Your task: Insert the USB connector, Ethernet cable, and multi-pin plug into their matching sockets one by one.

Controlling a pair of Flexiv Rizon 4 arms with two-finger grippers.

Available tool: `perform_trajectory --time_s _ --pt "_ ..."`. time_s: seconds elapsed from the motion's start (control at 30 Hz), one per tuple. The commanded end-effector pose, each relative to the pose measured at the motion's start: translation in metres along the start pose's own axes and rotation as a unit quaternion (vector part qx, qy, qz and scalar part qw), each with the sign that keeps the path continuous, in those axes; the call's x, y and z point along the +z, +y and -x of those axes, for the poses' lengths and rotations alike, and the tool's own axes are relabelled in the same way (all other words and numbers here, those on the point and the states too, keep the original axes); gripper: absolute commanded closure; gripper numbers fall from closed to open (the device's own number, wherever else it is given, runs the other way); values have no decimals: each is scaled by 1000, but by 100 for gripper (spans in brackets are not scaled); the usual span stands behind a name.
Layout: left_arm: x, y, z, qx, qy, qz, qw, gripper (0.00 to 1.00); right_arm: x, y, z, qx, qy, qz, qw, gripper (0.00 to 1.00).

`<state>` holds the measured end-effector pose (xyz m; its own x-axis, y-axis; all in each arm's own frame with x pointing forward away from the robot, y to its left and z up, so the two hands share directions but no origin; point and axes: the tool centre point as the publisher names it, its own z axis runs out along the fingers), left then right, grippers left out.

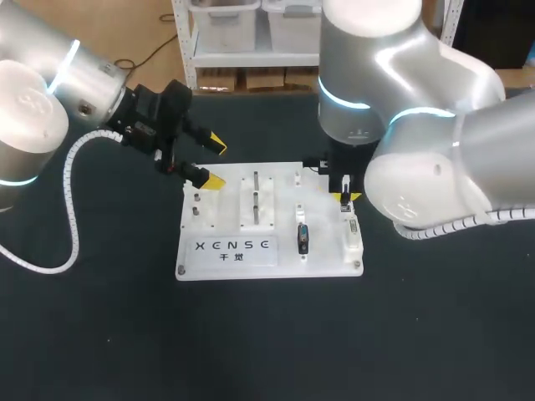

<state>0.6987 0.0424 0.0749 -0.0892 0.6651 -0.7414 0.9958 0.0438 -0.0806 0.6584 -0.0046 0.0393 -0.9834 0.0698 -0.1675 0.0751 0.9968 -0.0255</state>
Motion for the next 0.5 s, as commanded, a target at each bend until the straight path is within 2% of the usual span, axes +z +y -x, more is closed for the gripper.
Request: perform_trajectory --time_s 0.03,0.5 --pt "1 1 0 0 2 -1 1000 0 6 -3 -2 4 -6 -1 1000 100" --pt "1 1 0 0 2 -1 1000 0 11 -2 5 14 -8 6 1000 100"
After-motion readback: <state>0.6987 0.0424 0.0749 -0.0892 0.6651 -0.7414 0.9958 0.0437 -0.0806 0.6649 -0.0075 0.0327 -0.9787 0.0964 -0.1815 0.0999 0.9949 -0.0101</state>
